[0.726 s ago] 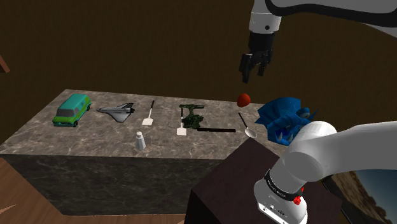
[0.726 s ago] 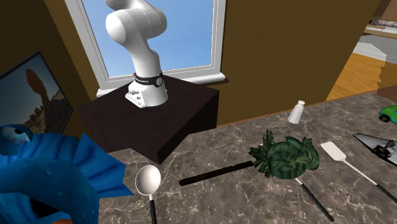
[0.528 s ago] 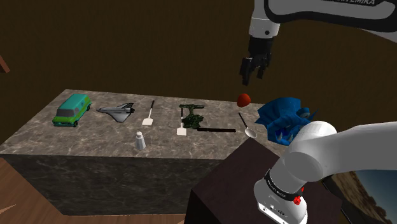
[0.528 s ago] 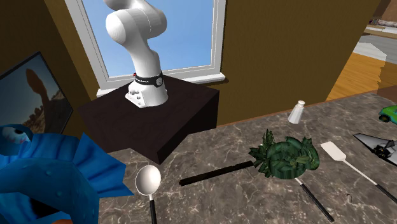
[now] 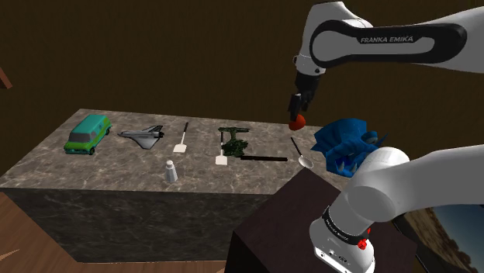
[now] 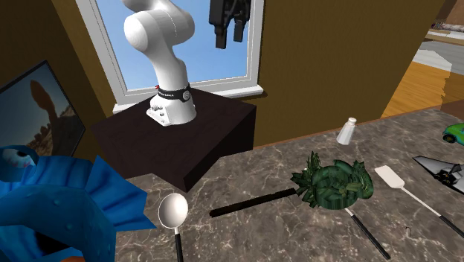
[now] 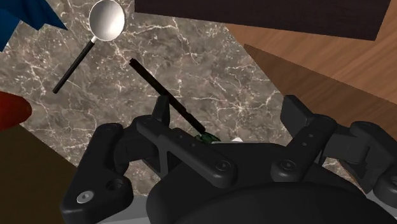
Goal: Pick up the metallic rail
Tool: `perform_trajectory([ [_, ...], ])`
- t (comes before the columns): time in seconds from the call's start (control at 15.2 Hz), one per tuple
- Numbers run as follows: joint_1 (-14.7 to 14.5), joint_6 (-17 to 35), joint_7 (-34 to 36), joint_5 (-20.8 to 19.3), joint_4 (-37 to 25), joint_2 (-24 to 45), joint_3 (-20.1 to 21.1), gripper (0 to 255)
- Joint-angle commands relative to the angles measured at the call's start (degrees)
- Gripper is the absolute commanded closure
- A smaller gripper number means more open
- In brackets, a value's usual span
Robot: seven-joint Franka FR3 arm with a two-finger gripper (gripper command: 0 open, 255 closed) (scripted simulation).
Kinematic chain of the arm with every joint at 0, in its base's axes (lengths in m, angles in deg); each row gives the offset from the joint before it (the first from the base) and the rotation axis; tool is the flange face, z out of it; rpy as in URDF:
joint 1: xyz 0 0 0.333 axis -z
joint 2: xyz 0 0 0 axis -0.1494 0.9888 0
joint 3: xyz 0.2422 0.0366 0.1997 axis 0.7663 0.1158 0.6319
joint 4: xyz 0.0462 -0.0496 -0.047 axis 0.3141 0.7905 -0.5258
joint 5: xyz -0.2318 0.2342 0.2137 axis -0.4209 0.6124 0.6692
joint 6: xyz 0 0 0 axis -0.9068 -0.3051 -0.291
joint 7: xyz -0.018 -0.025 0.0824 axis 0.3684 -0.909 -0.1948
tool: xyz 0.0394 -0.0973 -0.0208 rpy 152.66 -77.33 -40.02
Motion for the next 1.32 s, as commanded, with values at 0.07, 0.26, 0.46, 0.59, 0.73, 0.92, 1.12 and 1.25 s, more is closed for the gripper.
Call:
perform_trajectory([
  [0.07,-0.45,7.13,-5.37,-1.57,3.05,2.79,-3.62,0],
  [0.26,-1.16,14.42,-10.60,-2.62,5.24,6.89,-7.23,0],
  [0.46,-2.39,21.90,-16.11,-2.97,6.46,12.23,-10.98,0],
  [0.59,-3.53,26.93,-20.12,-2.50,6.75,16.45,-13.50,0],
  [0.73,-5.01,31.91,-24.57,-1.23,6.61,21.15,-16.02,0],
  [0.92,-8.00,39.04,-32.57,2.94,5.64,28.99,-19.75,0],
  [1.12,-11.45,45.24,-43.21,11.25,3.71,37.77,-22.74,0],
  [1.25,-12.87,48.34,-52.09,19.49,1.77,44.06,-23.13,0],
])
